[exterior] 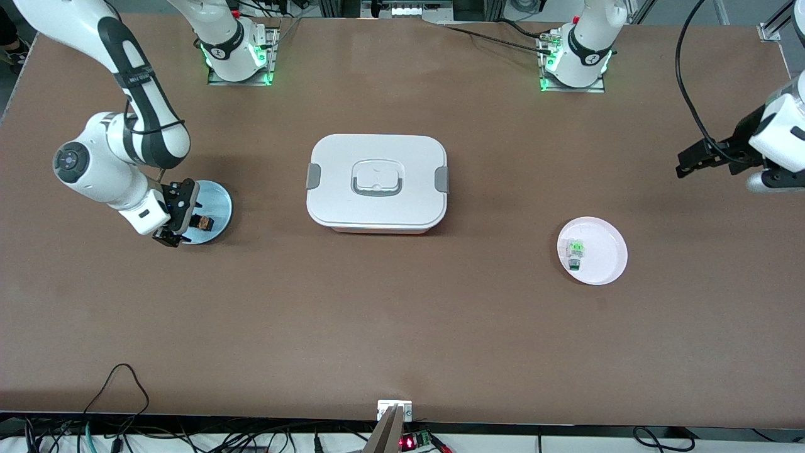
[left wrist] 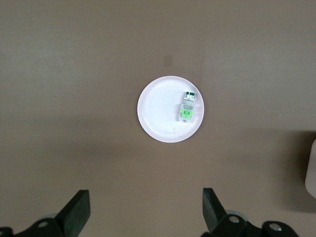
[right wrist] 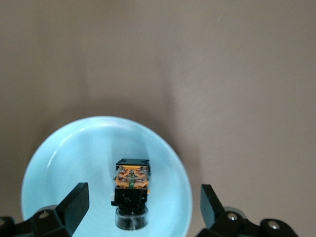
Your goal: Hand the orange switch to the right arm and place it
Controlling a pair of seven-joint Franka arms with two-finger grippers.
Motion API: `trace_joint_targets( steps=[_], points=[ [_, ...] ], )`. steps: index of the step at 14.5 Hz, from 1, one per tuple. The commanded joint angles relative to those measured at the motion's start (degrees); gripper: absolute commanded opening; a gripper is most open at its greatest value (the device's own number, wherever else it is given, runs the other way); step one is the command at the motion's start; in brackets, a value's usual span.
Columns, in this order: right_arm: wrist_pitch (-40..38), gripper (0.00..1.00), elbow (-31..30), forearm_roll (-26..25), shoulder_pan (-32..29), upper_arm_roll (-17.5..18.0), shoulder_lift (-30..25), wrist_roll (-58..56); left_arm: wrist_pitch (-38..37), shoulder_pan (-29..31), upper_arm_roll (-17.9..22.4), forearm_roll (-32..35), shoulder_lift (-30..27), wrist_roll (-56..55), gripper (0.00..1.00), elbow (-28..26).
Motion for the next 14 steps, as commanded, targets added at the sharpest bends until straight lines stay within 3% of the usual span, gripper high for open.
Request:
trace_joint_targets(
  steps=[1,5,14],
  points=[
    [-8.48,1.0,5.37,-0.33,0.48,0.09,-3.3,1.87,0.14,-0.26,-1.34,1.04,-1.37,2.06,1.0,-2.23],
    [-13.94,1.0,6.44,-0.24,0.39,0.09,-10.06,11.76,-1.54,-0.08,-2.32,2.28,-1.19,2.5,1.0,-0.38],
    [-31.33,1.0,10.65,-1.99,2.14,0.18,-21.59,56.68,-1.89,0.18,-2.32,2.28,-1.19,2.59,1.0,-0.38]
  ],
)
